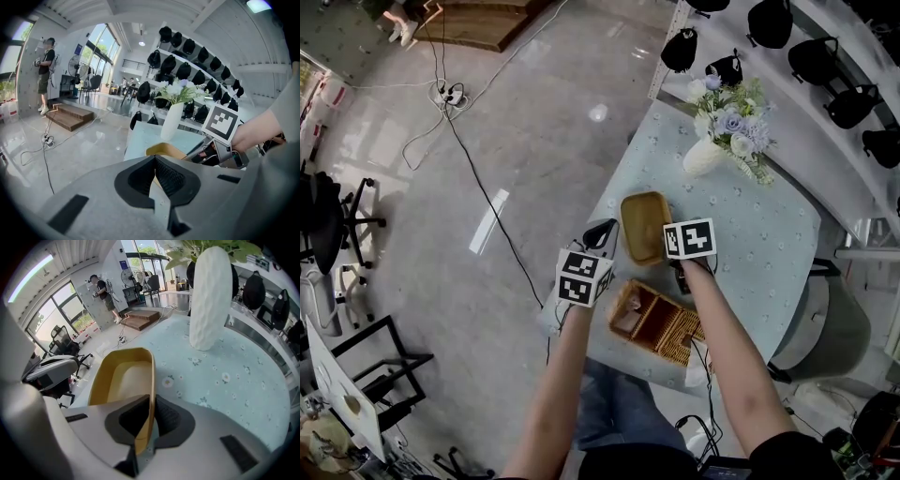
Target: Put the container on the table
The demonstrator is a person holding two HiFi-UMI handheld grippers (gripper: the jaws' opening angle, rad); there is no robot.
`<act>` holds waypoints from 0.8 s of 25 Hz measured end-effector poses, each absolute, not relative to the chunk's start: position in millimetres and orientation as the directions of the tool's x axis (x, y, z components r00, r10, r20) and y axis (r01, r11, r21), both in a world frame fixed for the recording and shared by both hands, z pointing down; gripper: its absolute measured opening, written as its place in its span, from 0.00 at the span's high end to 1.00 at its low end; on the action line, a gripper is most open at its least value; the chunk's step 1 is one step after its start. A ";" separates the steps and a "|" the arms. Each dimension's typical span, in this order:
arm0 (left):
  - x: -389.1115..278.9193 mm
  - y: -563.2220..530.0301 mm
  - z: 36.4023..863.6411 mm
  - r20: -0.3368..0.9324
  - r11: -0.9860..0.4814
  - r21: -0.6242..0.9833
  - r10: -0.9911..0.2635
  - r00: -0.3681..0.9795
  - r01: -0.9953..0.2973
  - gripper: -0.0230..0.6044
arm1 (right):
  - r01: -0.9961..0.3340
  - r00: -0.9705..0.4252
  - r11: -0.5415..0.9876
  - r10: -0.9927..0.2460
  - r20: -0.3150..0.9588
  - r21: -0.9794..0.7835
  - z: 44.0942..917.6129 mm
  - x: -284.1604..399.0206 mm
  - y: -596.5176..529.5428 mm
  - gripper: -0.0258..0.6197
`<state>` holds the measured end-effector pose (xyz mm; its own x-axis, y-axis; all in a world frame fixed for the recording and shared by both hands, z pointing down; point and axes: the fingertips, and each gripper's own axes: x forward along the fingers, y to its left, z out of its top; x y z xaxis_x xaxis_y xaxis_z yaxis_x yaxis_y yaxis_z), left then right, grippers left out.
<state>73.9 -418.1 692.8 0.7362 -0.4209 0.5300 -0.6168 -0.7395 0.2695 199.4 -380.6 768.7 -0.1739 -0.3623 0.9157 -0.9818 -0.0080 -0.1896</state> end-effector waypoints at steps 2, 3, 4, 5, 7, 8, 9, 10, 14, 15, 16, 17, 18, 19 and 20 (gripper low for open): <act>73.2 -417.8 693.4 0.532 -0.739 0.271 -0.419 0.736 -0.617 0.95 | -0.980 -0.185 -0.008 -0.358 0.915 -0.201 768.0 197.8 -380.8 0.87; 72.8 -417.3 693.5 0.532 -0.739 0.272 -0.418 0.736 -0.616 0.95 | -0.978 -0.191 -0.007 -0.357 0.914 -0.208 767.6 196.9 -380.6 0.85; 72.4 -416.7 693.3 0.532 -0.738 0.273 -0.419 0.736 -0.617 0.95 | -0.977 -0.196 -0.007 -0.357 0.913 -0.213 767.6 196.2 -380.3 0.82; 71.8 -416.1 692.8 0.531 -0.738 0.273 -0.420 0.736 -0.618 0.95 | -0.976 -0.199 -0.007 -0.359 0.912 -0.216 767.8 195.9 -379.9 0.80; 70.5 -415.1 691.4 0.528 -0.737 0.272 -0.422 0.737 -0.618 0.95 | -0.976 -0.198 -0.008 -0.367 0.909 -0.216 767.7 195.8 -379.5 0.78; 70.0 -414.6 691.0 0.528 -0.738 0.272 -0.423 0.737 -0.618 0.95 | -0.977 -0.197 -0.008 -0.372 0.907 -0.215 766.7 195.8 -379.6 0.78; 69.7 -414.1 690.6 0.528 -0.738 0.272 -0.423 0.737 -0.618 0.95 | -0.977 -0.196 -0.007 -0.376 0.906 -0.214 765.4 196.0 -379.7 0.78; 69.8 -413.7 690.1 0.527 -0.738 0.271 -0.423 0.737 -0.618 0.95 | -0.977 -0.195 -0.005 -0.380 0.904 -0.213 763.5 196.5 -379.7 0.78; 71.8 -412.8 684.6 0.522 -0.744 0.265 -0.424 0.740 -0.613 0.95 | -0.979 -0.184 -0.004 -0.399 0.898 -0.202 750.6 202.1 -378.3 0.78; 72.1 -412.5 682.0 0.520 -0.745 0.264 -0.425 0.741 -0.612 0.95 | -0.979 -0.182 -0.011 -0.407 0.895 -0.204 746.8 204.3 -377.4 0.78; 72.3 -412.3 678.4 0.518 -0.747 0.262 -0.426 0.742 -0.611 0.95 | -0.978 -0.180 -0.018 -0.417 0.891 -0.206 741.7 206.4 -376.4 0.78; 72.5 -412.3 673.8 0.515 -0.749 0.259 -0.427 0.743 -0.610 0.95 | -0.978 -0.177 -0.023 -0.428 0.886 -0.207 735.2 208.4 -375.5 0.78; 72.9 -412.5 668.3 0.510 -0.753 0.255 -0.429 0.746 -0.607 0.95 | -0.978 -0.173 -0.027 -0.441 0.881 -0.206 727.8 210.7 -374.8 0.78; 73.6 -412.8 662.0 0.504 -0.756 0.250 -0.431 0.749 -0.604 0.95 | -0.979 -0.166 -0.033 -0.460 0.872 -0.203 719.2 213.7 -374.6 0.78; 74.3 -413.0 655.1 0.495 -0.760 0.246 -0.434 0.752 -0.601 0.95 | -0.979 -0.156 -0.040 -0.486 0.860 -0.200 708.9 216.9 -374.7 0.78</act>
